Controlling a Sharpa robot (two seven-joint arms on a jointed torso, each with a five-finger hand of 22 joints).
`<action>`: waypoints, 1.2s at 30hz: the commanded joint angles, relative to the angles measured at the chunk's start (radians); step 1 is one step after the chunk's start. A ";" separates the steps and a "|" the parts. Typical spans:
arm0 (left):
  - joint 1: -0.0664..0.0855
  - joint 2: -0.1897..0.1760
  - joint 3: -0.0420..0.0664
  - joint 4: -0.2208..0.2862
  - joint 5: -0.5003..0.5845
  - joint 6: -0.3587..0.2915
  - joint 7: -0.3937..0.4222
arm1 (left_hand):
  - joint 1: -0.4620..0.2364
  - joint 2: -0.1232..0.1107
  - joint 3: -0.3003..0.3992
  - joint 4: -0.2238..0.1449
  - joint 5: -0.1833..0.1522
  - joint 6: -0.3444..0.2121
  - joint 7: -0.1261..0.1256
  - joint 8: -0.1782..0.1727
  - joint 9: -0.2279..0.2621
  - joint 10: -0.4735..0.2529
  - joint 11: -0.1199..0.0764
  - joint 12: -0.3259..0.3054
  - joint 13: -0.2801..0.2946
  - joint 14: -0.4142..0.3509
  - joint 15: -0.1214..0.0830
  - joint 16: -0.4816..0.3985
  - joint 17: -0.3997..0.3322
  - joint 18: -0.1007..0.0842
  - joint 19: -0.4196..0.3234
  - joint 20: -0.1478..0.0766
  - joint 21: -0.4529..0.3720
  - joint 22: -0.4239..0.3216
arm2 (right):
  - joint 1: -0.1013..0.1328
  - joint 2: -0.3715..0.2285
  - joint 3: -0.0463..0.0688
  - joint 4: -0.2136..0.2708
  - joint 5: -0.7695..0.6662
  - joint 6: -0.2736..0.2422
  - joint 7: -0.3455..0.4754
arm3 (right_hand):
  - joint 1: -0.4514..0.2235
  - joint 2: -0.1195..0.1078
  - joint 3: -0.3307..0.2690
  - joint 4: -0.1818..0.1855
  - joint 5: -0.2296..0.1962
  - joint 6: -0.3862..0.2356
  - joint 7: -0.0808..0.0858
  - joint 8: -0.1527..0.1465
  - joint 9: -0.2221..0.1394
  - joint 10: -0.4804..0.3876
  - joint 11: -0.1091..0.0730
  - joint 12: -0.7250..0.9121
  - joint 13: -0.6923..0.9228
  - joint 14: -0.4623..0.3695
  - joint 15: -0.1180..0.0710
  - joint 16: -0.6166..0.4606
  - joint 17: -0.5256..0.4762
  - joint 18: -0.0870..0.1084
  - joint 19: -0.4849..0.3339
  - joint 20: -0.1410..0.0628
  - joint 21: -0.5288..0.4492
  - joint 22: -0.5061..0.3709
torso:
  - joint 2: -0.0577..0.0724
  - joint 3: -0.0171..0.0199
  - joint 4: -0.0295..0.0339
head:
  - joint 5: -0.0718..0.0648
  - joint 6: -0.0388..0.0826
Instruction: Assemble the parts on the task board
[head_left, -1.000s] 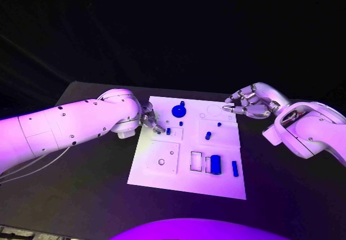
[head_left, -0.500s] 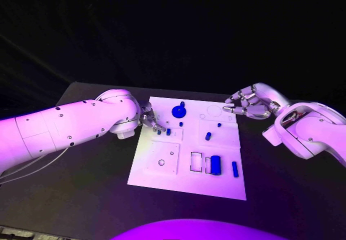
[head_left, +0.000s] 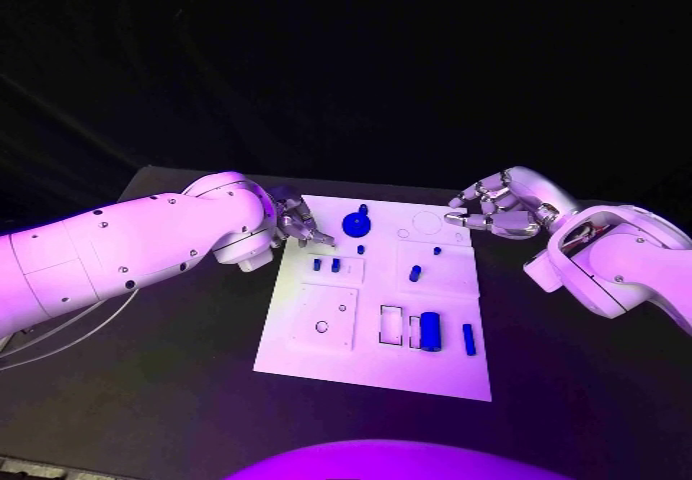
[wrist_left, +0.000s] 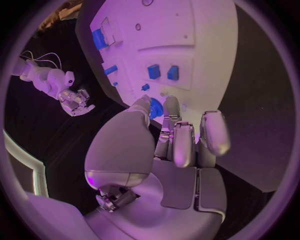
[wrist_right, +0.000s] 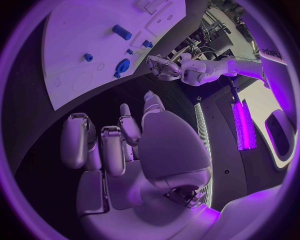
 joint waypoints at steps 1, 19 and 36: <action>0.002 0.013 -0.004 0.002 0.016 -0.132 0.233 | 0.092 -0.012 0.029 -0.017 0.007 -0.046 0.025 -0.032 -0.040 -0.082 0.025 -0.064 -0.047 -0.076 0.023 -0.146 -0.089 0.039 -0.123 0.022 -0.153 -0.145 | -0.001 0.000 0.000 0.000 -0.010 0.004 0.009 | -0.012 0.000 -0.007 0.001 0.006 -0.007 -0.001 0.006 0.001 -0.002 -0.006 -0.005 -0.003 0.065 -0.007 -0.007 0.095 0.021 -0.007 -0.004 -0.007 0.040 | 0.002 -0.0006 -0.0003 | -0.005 0.004; -0.042 0.121 -0.040 -0.057 -0.438 -0.224 0.437 | 0.272 -0.105 0.149 -0.004 0.004 0.014 0.036 -0.138 -0.352 -0.138 0.058 -0.306 -0.367 -0.126 0.055 -0.269 -0.292 0.051 -0.132 0.058 -0.260 -0.215 | -0.001 0.001 0.000 0.000 -0.010 0.005 0.013 | -0.007 0.002 -0.007 -0.002 0.009 -0.009 -0.001 0.007 0.001 -0.027 -0.006 -0.030 -0.033 0.061 -0.007 -0.016 0.079 0.024 -0.017 -0.004 -0.024 0.028 | 0.002 -0.0012 -0.0007 | -0.028 0.012; -0.054 0.158 -0.041 -0.094 -0.517 -0.062 0.369 | 0.254 -0.113 0.158 -0.006 0.004 0.078 0.030 -0.163 -0.453 -0.109 0.064 -0.402 -0.487 -0.001 0.051 -0.074 -0.146 -0.007 0.046 0.054 0.010 0.049 | -0.001 0.002 0.000 0.000 -0.010 0.006 0.013 | -0.007 0.002 -0.007 -0.002 0.009 -0.009 -0.001 0.007 0.001 -0.027 -0.006 -0.030 -0.033 0.061 -0.007 -0.016 0.079 0.024 -0.017 -0.004 -0.024 0.028 | 0.000 -0.0004 -0.0001 | -0.032 0.009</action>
